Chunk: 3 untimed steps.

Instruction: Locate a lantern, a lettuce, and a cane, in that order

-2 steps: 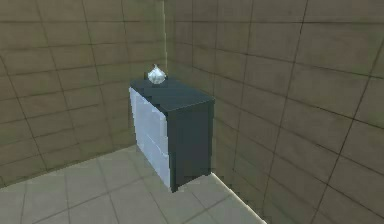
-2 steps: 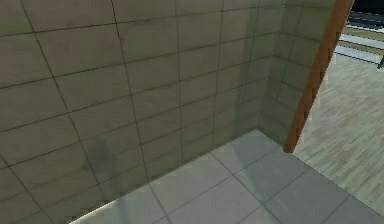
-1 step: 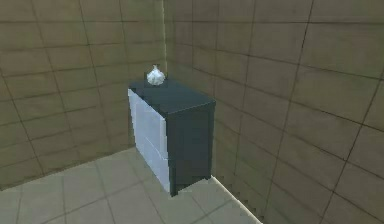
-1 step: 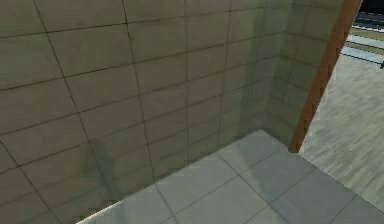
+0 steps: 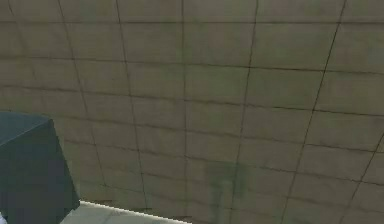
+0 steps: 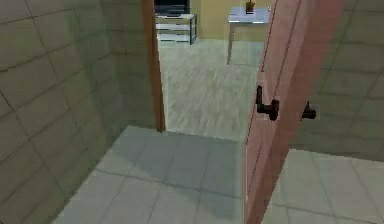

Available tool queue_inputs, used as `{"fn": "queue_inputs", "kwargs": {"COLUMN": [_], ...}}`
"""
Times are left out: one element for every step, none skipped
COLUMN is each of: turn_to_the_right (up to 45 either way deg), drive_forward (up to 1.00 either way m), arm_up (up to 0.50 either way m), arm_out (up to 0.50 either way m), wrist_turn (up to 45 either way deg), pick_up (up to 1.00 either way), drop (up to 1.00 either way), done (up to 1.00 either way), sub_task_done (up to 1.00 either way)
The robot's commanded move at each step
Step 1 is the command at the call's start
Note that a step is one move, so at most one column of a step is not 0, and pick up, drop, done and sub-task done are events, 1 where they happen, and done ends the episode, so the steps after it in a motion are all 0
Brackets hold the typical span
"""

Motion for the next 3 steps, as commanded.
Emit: {"fn": "queue_inputs", "kwargs": {"turn_to_the_right": [45.0,9.0,0.0], "drive_forward": [0.0,0.0,0.6], "arm_up": [0.0,0.0,0.0], "arm_out": [0.0,0.0,0.0], "wrist_turn": [0.0,0.0,0.0], "pick_up": [0.0,0.0,0.0], "drop": [0.0,0.0,0.0], "done": [0.0,0.0,0.0], "sub_task_done": [0.0,0.0,0.0]}}
